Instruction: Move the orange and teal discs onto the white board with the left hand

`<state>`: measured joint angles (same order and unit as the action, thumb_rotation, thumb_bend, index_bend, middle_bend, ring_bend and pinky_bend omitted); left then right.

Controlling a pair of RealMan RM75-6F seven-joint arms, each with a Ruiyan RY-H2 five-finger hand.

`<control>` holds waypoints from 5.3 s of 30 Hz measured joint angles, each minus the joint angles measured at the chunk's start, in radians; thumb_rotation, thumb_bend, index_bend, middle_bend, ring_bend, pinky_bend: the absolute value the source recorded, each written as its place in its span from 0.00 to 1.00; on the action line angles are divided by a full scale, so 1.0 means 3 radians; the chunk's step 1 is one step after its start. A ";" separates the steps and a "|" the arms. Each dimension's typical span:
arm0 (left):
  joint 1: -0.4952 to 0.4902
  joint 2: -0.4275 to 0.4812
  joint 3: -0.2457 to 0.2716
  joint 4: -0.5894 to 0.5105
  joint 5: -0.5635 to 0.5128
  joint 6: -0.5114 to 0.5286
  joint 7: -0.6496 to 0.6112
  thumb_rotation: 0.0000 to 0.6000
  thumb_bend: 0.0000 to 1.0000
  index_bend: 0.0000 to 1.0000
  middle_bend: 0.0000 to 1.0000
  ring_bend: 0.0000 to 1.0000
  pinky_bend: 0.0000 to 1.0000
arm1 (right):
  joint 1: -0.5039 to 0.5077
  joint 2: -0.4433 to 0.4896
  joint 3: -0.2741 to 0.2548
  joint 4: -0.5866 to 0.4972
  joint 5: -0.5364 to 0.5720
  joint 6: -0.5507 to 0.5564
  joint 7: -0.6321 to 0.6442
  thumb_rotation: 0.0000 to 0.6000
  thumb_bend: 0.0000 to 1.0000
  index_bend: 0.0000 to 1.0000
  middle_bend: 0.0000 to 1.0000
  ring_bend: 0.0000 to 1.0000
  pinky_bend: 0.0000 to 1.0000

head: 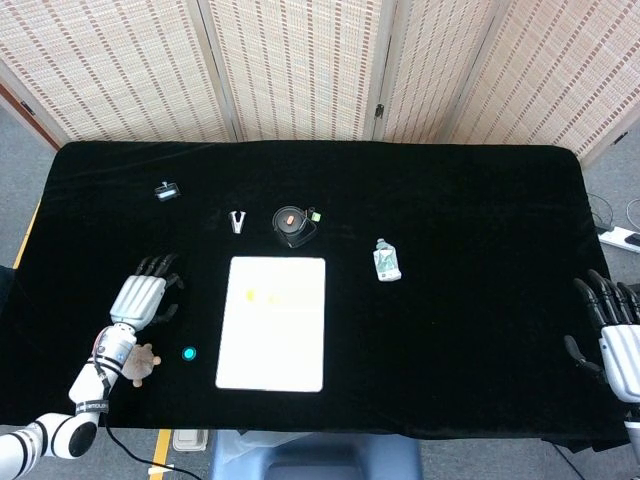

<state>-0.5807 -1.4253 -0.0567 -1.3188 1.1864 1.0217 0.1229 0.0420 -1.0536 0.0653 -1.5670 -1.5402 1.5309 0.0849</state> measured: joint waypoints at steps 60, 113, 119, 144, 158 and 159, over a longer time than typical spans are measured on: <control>0.0320 -0.0180 -0.0081 0.0586 0.0119 -0.0234 -0.0264 1.00 0.44 0.52 0.08 0.00 0.00 | -0.0023 0.0022 -0.0010 -0.0063 0.0000 0.0048 -0.0056 1.00 0.43 0.00 0.00 0.00 0.00; -0.0106 -0.0124 0.0077 -0.0612 0.0651 -0.0161 0.0450 1.00 0.38 0.40 0.07 0.00 0.00 | -0.0032 0.0020 -0.0003 0.0010 0.0041 0.0023 0.0024 1.00 0.43 0.00 0.00 0.00 0.00; 0.0091 0.0105 0.0216 -0.0668 0.0724 0.0052 0.0394 1.00 0.39 0.41 0.07 0.00 0.00 | -0.0013 -0.0001 -0.0007 0.0015 0.0020 0.0002 0.0025 1.00 0.43 0.00 0.00 0.00 0.00; 0.0468 0.0070 0.0461 -0.0432 0.0936 0.0273 0.0267 1.00 0.38 0.42 0.07 0.00 0.00 | 0.0029 -0.0003 -0.0011 -0.0037 -0.0024 -0.0010 -0.0035 1.00 0.43 0.00 0.00 0.00 0.00; 0.0467 -0.0022 0.0401 -0.0325 0.0865 0.0180 0.0371 1.00 0.39 0.45 0.07 0.00 0.00 | 0.0027 -0.0004 -0.0013 -0.0032 -0.0011 -0.0013 -0.0035 1.00 0.43 0.00 0.00 0.00 0.00; 0.0468 -0.0026 0.0398 -0.0319 0.0861 0.0174 0.0366 1.00 0.39 0.45 0.07 0.00 0.00 | 0.0027 -0.0003 -0.0012 -0.0034 -0.0011 -0.0012 -0.0037 1.00 0.43 0.00 0.00 0.00 0.00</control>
<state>-0.4403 -1.4330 0.0629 -1.4145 1.4448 1.0738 0.2328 0.0503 -1.0545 0.0616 -1.5772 -1.5434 1.5271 0.0738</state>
